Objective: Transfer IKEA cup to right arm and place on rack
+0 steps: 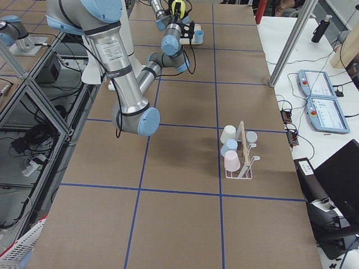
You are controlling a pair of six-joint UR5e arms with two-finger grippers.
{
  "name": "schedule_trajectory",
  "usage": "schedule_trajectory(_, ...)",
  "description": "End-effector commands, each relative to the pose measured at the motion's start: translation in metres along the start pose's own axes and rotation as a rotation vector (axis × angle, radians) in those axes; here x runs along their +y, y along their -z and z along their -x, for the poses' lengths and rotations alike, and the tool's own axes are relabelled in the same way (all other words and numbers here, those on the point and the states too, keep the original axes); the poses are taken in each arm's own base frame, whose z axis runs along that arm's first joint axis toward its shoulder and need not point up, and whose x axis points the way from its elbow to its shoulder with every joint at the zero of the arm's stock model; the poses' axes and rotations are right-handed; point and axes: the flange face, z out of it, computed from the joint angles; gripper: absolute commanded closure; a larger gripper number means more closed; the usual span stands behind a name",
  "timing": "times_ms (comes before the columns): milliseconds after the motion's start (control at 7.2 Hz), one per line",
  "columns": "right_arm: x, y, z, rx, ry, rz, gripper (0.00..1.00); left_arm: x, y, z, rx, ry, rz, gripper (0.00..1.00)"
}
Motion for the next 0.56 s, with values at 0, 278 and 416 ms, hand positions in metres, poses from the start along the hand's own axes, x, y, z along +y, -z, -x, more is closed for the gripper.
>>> schedule_trajectory(0,0.0,-0.0006,-0.0006,0.0,-0.001,0.0,0.04,-0.0002,-0.0012,0.0036,-0.004,0.006,0.002,1.0)
schedule_trajectory(278,0.0007,-0.0008,-0.0003,-0.002,-0.002,-0.001,0.13,-0.0002,-0.0012,0.0036,-0.004,0.006,0.002,1.0)
schedule_trajectory(416,0.0007,-0.0008,-0.0003,-0.002,-0.002,-0.001,0.23,0.0001,-0.0018,0.0034,-0.004,0.005,0.004,1.0)
